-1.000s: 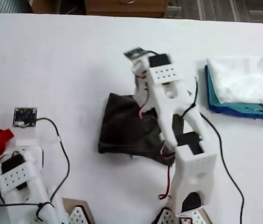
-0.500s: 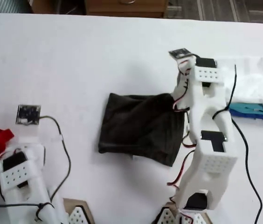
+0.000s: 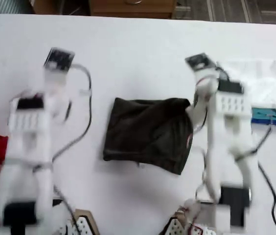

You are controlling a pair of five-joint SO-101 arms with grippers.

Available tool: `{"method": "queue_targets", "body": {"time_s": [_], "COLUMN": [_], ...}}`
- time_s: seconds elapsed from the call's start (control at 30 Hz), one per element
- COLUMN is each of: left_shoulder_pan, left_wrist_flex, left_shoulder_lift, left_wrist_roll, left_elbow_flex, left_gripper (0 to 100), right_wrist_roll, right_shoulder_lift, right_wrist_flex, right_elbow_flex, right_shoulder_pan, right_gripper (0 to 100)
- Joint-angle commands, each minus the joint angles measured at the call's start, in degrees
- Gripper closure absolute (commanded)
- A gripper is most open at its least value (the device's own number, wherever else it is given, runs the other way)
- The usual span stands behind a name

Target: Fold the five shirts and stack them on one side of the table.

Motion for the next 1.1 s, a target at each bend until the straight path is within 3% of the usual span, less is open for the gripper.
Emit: {"method": "queue_targets", "body": {"time_s": [0.0,0.23,0.57,0.9,1.07], "left_shoulder_pan": [9.6,20.4,21.5,20.7,16.7], "left_wrist_flex": [5.7,11.9,15.1,8.3,7.5], "left_shoulder_lift": [15.9,35.1,45.7,52.0,54.2], "left_wrist_roll": [5.0,16.2,35.6,36.1,36.3], "left_elbow_flex": [-19.4,-39.3,-47.7,-47.7,-47.8], "left_gripper": [97,97,97,97,97], "right_wrist_roll": [-4.5,-11.2,-15.7,-15.3,-14.4], "right_shoulder_lift": [-15.4,-17.3,-17.2,-17.0,-17.0], "right_wrist_flex": [-7.6,-15.3,-15.6,-21.2,-21.5], "right_elbow_flex": [15.3,26.8,27.3,33.8,37.8], "right_shoulder_pan": [-5.2,-6.6,-8.0,-11.0,-10.7], "right_gripper": [97.8,97.8,97.8,97.8,97.8]}}
